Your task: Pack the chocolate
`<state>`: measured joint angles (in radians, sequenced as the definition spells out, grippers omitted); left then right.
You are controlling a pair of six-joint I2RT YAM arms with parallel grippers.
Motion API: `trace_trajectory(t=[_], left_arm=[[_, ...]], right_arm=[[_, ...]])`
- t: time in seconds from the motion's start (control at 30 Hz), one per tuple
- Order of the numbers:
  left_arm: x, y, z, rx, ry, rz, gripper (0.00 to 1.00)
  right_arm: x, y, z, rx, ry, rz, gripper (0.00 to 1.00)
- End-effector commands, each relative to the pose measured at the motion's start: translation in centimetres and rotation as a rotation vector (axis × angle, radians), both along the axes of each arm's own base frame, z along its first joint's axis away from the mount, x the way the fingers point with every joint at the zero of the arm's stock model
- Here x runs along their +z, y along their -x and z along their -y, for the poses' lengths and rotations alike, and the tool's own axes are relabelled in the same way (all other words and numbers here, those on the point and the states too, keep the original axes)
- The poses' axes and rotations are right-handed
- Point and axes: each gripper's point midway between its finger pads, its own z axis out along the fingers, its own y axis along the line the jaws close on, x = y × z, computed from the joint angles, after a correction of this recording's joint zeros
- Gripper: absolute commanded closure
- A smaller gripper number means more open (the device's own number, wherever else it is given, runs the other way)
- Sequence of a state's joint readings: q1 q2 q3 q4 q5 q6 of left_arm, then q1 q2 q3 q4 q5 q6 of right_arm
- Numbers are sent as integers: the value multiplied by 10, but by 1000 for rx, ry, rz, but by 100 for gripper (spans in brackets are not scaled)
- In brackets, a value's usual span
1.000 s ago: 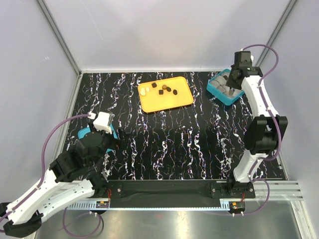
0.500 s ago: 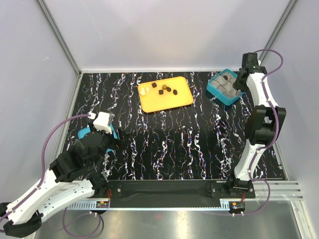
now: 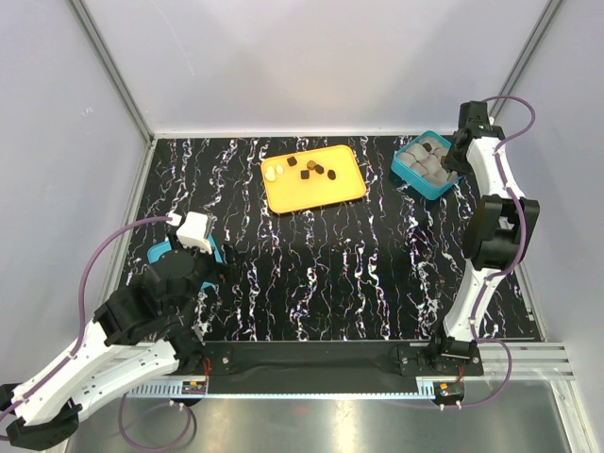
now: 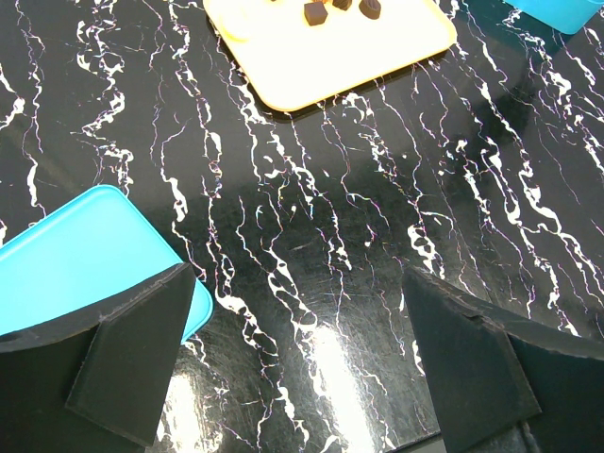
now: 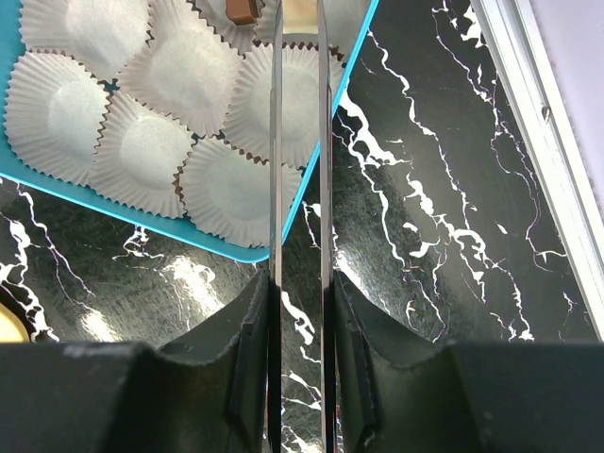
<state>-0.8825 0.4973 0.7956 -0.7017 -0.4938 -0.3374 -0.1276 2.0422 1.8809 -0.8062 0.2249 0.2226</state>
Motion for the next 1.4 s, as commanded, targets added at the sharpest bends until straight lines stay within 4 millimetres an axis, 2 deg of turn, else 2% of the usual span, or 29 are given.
trace_trajectory(t=[0.0,0.27,0.67,0.83,0.93,1.03,1.07,1.17,1.2,1.27,1.3,1.33,1.37], left_arm=[[9,-4,4,1,24,31,1],[10,-4,4,1,26,32,1],[9,-4,4,-2,24,30,1],[10,-4,4,-2,27,32,1],[10,-4,4,-2,27,32,1],[10,-4,4,-1,28,33,1],[10,-4,4,-1,28,33,1],[10,-4,2,5,25,35,1],[11,-4,2,5,28,37,1],[11,-4,2,10,30,38,1],[11,-4,1,10,30,38,1],[11,-4,1,10,30,38,1],[11,-4,1,10,30,38,1]], right_arm=[[16,-6,10,-20,39,49,66],[18,-7,12,-23,50,43,60],[39,-8,13,-19,61,69,55],[56,-11,-4,24,10,121,56],[73,-14,-32,96,-2,165,57],[90,-20,-85,225,-12,209,56],[96,-21,-116,291,-28,228,56],[104,-22,-172,424,-81,271,56],[103,-18,-205,502,-107,278,56],[112,-18,-243,590,-143,336,55],[110,-10,-275,669,-184,341,55],[115,-13,-290,702,-200,379,55],[111,-12,-302,728,-209,380,54]])
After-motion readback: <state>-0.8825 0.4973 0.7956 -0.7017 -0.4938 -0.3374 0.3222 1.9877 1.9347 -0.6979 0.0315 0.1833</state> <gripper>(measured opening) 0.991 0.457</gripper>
